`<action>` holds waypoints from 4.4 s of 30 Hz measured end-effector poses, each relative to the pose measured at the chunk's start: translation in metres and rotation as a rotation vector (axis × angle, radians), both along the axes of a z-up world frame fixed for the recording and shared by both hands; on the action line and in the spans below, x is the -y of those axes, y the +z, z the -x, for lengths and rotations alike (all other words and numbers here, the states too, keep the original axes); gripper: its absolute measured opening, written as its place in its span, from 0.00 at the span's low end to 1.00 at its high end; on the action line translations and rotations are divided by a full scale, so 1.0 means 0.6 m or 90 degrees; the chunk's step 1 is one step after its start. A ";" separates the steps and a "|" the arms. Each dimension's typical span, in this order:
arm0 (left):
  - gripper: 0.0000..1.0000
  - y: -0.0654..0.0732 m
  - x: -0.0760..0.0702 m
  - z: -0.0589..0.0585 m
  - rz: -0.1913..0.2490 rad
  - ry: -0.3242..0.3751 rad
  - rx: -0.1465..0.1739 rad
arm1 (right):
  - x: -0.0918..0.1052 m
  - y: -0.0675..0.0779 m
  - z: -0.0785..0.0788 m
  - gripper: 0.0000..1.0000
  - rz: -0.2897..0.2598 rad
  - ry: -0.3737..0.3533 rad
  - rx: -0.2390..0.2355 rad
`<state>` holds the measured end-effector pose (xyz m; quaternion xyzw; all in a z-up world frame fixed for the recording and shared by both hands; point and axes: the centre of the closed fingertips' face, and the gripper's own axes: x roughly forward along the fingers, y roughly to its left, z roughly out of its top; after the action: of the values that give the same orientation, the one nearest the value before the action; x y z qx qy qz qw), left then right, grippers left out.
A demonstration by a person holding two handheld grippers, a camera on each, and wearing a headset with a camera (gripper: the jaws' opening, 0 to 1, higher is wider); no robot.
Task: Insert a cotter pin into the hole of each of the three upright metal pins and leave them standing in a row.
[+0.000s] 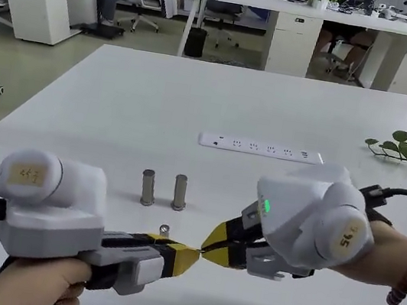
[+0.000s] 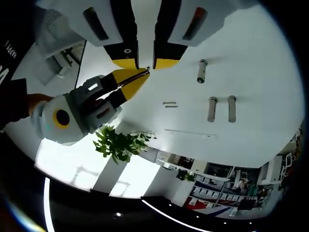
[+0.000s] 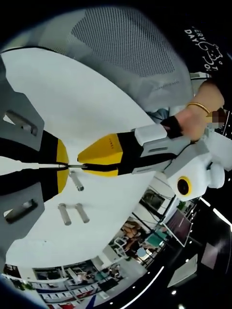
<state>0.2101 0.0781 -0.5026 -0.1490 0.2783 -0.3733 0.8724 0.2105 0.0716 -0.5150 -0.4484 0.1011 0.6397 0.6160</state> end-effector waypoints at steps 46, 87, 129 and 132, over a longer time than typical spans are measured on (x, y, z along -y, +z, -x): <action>0.00 -0.001 0.001 0.011 -0.028 -0.042 0.082 | 0.011 0.000 0.015 0.04 -0.092 -0.108 -0.168; 0.00 0.010 0.029 0.069 -0.005 -0.183 0.208 | 0.016 -0.001 0.082 0.00 -0.176 -0.143 -0.472; 0.15 -0.037 -0.059 -0.018 -0.177 0.013 0.210 | 0.041 -0.060 0.005 0.00 0.039 -0.171 -0.259; 0.16 -0.044 -0.064 -0.028 -0.180 0.030 0.198 | 0.040 -0.061 -0.005 0.00 0.044 -0.189 -0.264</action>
<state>0.2269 0.1164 -0.5287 0.0280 0.1860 -0.3283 0.9256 0.2134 0.0479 -0.5515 -0.3091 0.3119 0.6165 0.6536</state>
